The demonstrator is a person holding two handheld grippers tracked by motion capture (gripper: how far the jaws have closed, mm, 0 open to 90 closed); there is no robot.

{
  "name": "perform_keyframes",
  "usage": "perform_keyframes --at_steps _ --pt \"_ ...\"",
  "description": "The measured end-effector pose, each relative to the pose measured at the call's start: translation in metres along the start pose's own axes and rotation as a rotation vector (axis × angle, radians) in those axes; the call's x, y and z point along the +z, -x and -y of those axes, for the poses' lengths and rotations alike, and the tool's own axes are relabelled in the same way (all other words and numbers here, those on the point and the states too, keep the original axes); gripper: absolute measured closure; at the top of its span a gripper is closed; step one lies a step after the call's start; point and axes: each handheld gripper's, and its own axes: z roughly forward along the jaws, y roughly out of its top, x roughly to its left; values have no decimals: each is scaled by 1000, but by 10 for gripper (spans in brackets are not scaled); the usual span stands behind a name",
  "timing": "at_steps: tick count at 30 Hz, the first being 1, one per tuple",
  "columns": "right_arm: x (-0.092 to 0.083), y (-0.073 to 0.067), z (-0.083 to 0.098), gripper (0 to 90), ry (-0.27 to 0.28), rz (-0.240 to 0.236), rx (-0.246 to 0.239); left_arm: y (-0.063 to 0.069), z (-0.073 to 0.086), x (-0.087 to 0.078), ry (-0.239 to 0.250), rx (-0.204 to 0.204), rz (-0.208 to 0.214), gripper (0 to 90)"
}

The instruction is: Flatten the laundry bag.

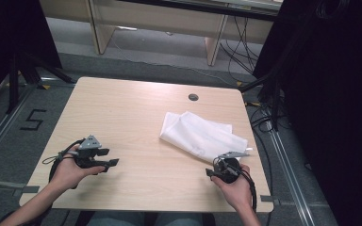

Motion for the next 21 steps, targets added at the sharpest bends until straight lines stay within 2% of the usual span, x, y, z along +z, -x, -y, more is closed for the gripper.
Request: perform_keyframes --at_steps 1,2,4,5,6,7,8,9,11,13,16,21 --pt "4 2 1 606 46 -11 -3 1 0 1 -6 -15 11 394" --pt "0 3 0 604 13 -1 -9 1 1 2 -6 -9 8 395" --pt "-2 5 -1 603 11 -1 -1 0 1 1 -7 3 0 396" --pt "-1 7 -1 602 27 -13 3 0 1 -1 -14 0 12 396" --pt "-4 6 -1 602 12 5 17 1 2 -1 8 -8 1 396" --pt "-4 6 -1 602 12 5 17 1 2 -1 8 -8 1 396" --pt "-4 7 -1 615 14 11 32 -1 2 -2 2 -4 10 396" --pt "-4 8 -2 633 14 19 27 -1 2 -2 -1 -1 10 397" --pt "-4 12 -3 671 11 59 -21 -1 2 -2 5 1 7 397" --pt "-7 9 -6 709 15 53 11 0 3 -3 5 3 20 399" --pt "-9 11 -11 765 30 91 10 1 4 -5 10 3 26 399" --pt "-6 11 -13 794 20 93 16 -1 3 -5 2 13 23 401"
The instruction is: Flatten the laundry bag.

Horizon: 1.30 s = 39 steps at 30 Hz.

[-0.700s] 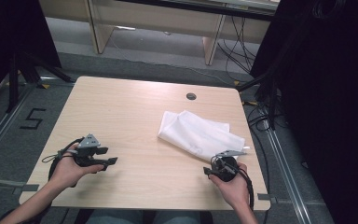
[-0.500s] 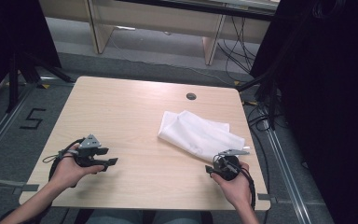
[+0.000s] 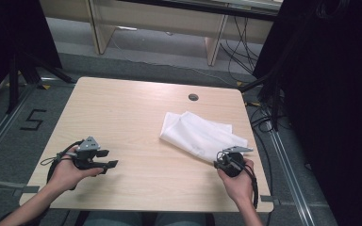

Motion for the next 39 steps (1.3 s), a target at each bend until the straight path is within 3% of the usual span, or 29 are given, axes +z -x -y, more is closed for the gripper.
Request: perform_keyframes --at_steps 3,5,6,12,14,15,17,19,24,25,26,28,29,30,32,33,35,37,38,39 --pt "10 -1 -6 766 11 -6 -16 0 -2 3 4 -8 5 401" --pt "12 1 -11 730 7 12 -12 0 -1 3 0 -4 6 401" --pt "13 2 -14 707 8 25 -13 1 -1 5 9 -24 16 401" --pt "27 1 -32 619 6 9 -24 0 0 3 -13 -4 15 400" --pt "31 -2 -37 597 5 11 -34 0 0 2 -12 -5 13 400" --pt "40 -7 -44 552 -2 -7 -41 1 1 2 3 -21 13 400" --pt "47 -12 -48 510 -20 -37 -37 0 2 2 -6 -7 3 400" --pt "58 -16 -53 476 -8 -65 -65 0 2 2 -8 -9 1 400" --pt "74 -29 -57 437 -58 -45 -102 0 3 1 -11 -6 4 400" --pt "78 -29 -57 438 -50 -47 -130 0 3 1 -11 -6 4 400" --pt "80 -32 -57 447 -79 -46 -125 0 3 1 -10 -8 8 400" --pt "85 -32 -57 483 -72 -40 -170 -1 3 1 -11 -8 7 400" --pt "85 -35 -57 503 -84 -41 -131 -1 3 1 -12 -7 7 400" --pt "86 -33 -58 531 -68 -39 -166 0 3 1 -12 -7 1 400" --pt "87 -33 -59 601 -68 -49 -178 0 4 1 -14 -6 1 400" --pt "87 -33 -59 601 -68 -49 -178 0 4 1 -14 -6 1 400" --pt "87 -32 -60 708 -74 -71 -125 0 4 2 -18 -7 5 399" --pt "88 -30 -61 733 -70 -75 -137 0 4 2 -16 -8 4 400" --pt "89 -26 -61 818 -60 -75 -139 -1 4 2 -12 -12 11 399" --pt "89 -26 -61 818 -60 -75 -139 -1 4 2 -12 -12 11 400"
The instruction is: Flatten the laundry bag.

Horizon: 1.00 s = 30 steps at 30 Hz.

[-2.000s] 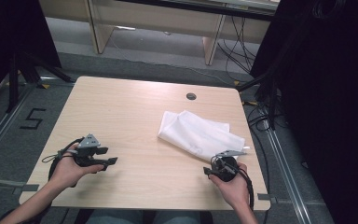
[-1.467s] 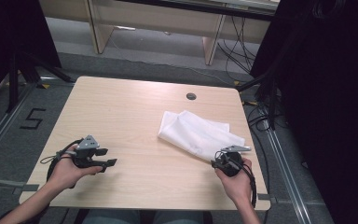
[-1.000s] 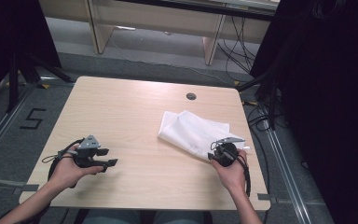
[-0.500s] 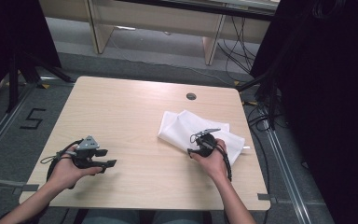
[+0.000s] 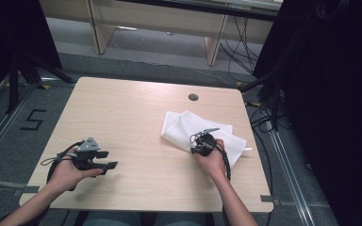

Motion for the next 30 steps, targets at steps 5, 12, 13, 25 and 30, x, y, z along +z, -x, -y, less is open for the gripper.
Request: perform_keyframes --at_steps 5,12,13,25,30 --pt "1 -2 -3 862 -5 9 1 0 1 -1 -2 -2 -2 399" --pt "8 -26 -7 865 22 -24 -117 1 0 0 3 -12 -7 400" --pt "8 -32 -8 865 20 -39 -128 1 1 -1 1 -11 -9 401" --pt "19 -102 -20 862 6 -155 -292 -2 -1 -8 54 -16 -17 411" --pt "23 -124 -25 859 1 -201 -324 1 -3 -10 120 -35 -6 422"
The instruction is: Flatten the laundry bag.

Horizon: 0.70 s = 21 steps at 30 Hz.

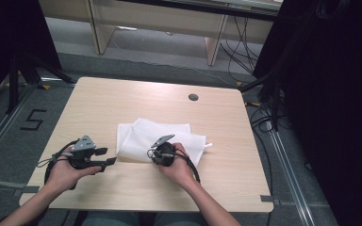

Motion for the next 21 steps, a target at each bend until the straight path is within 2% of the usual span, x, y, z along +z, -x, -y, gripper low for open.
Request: perform_keyframes --at_steps 2,3,4,5,7,8,9,12,13,15,16,17,18,19,20,21 --pt "4 -3 -2 856 14 5 -41 1 -1 -1 17 -5 3 426" --pt "3 -7 -4 855 1 -2 -6 1 -1 -1 16 -1 4 427" --pt "6 -7 -4 854 16 11 -42 1 0 0 19 -1 4 429" --pt "5 -11 -6 852 1 -10 0 2 -1 0 16 0 0 429" --pt "7 -13 -7 850 9 -14 -5 2 -1 0 23 -2 1 433" --pt "7 -13 -8 848 11 -19 -30 3 -1 0 28 1 3 433" --pt "8 -18 -10 829 7 -20 -23 4 -2 0 35 3 5 436" --pt "8 -18 -11 788 20 -44 -35 4 -2 1 40 6 0 439" --pt "-1 -16 -13 682 60 -58 -8 4 -2 1 40 7 -2 443" --pt "-14 -11 -13 629 84 -53 20 2 -4 2 56 -2 -4 451" --pt "-23 -5 -12 613 114 -35 5 1 -4 5 67 -9 -6 457" --pt "-33 1 -10 604 135 -27 27 1 -4 5 67 -9 -6 463" --pt "-45 10 -5 606 158 7 59 0 -7 8 68 -14 -3 474" --pt "-55 17 -1 620 139 19 91 0 -9 10 69 -16 -10 494" --pt "-65 26 6 659 138 51 127 0 -11 11 81 -20 -9 513" --pt "-73 33 15 715 134 83 190 0 -14 11 95 -29 1 547"
